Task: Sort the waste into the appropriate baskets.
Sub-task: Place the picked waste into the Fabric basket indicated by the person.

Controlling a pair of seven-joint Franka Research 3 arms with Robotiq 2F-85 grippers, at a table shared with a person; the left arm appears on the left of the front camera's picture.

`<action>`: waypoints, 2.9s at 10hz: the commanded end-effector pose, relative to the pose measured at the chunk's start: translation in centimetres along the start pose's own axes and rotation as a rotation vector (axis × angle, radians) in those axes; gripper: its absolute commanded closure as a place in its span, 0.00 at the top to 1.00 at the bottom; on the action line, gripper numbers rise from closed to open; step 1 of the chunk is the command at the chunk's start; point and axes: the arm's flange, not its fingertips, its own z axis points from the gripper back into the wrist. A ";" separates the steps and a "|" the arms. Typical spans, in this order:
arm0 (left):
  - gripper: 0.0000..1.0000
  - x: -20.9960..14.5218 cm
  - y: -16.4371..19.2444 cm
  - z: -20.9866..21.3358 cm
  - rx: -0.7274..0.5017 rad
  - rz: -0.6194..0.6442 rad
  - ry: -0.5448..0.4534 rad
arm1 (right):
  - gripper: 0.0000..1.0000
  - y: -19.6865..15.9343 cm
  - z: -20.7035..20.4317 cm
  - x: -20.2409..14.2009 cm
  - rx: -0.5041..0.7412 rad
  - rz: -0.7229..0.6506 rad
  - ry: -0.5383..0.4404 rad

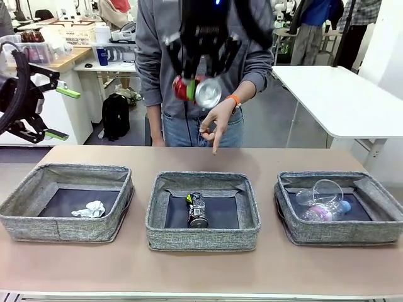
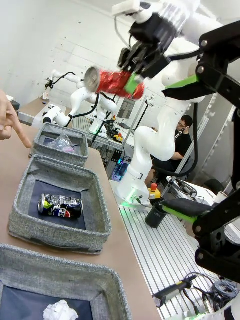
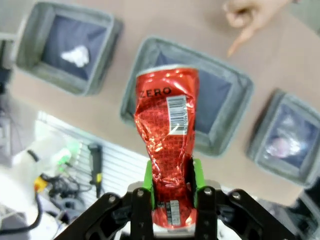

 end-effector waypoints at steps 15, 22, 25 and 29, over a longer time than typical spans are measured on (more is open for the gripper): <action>1.00 -0.1 -0.2 0.0 -0.012 -0.005 -0.007 | 0.67 -3.0 -20.9 -4.2 0.181 -0.023 0.049; 1.00 -0.1 -0.2 0.0 -0.012 -0.005 -0.007 | 1.00 -3.7 -20.2 -4.0 0.196 -0.039 0.047; 1.00 -0.1 -0.2 0.0 -0.012 -0.005 -0.007 | 1.00 -5.2 -16.5 -4.4 0.466 -0.062 -0.014; 1.00 -0.1 -0.2 0.0 -0.012 -0.005 -0.007 | 1.00 -13.3 -12.5 -7.4 0.854 -0.306 0.134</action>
